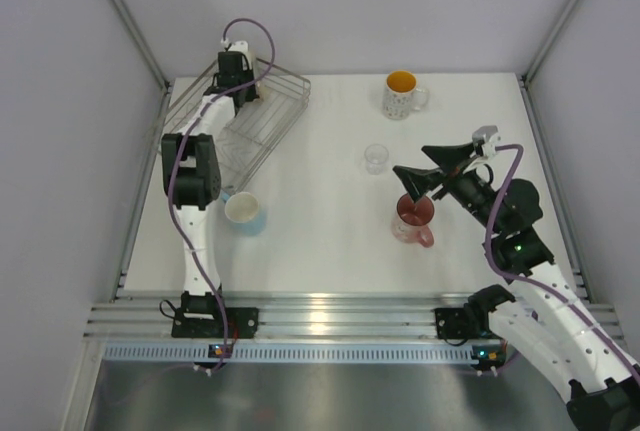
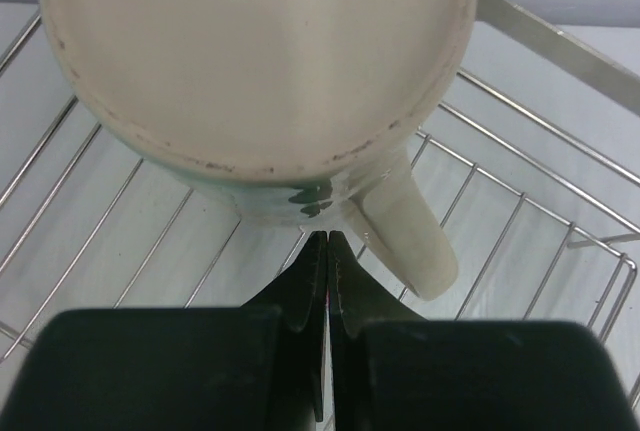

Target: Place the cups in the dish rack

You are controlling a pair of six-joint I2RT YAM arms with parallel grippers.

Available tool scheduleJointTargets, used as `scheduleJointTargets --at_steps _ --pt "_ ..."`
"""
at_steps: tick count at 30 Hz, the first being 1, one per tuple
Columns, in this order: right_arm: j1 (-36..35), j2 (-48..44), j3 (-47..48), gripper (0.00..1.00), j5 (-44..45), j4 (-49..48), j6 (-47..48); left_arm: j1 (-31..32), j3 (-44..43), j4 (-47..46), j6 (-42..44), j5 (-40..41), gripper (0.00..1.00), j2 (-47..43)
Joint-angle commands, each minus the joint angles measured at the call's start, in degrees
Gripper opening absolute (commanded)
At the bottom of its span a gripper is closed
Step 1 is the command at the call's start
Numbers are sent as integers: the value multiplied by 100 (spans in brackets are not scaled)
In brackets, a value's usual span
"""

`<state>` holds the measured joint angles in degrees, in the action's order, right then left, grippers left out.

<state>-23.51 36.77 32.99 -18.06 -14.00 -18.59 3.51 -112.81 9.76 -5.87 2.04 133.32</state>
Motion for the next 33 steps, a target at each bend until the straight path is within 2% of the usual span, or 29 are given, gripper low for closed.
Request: scheduleJointTargets --at_steps 1,7,12,14,21,25,33 --pt "-84 -109 252 99 14 -6 -153 1 250 -343 -11 235 0 -674" --pt "-84 -118 330 99 22 99 -312 27 734 -633 208 -177 0 -1210" --pt "-84 -109 322 100 40 64 -400 45 989 -923 481 -1230 0 -1387" --pt "-75 -74 339 99 31 38 -391 45 893 -1125 534 -1329 0 -1257" --pt "-84 5 392 99 49 55 -303 53 226 -1160 666 -1101 0 -633" --pt "-84 23 410 99 75 99 -242 53 -275 -1169 403 -488 0 -298" --pt "-75 84 427 99 75 169 -329 45 -373 -1257 534 183 0 -174"
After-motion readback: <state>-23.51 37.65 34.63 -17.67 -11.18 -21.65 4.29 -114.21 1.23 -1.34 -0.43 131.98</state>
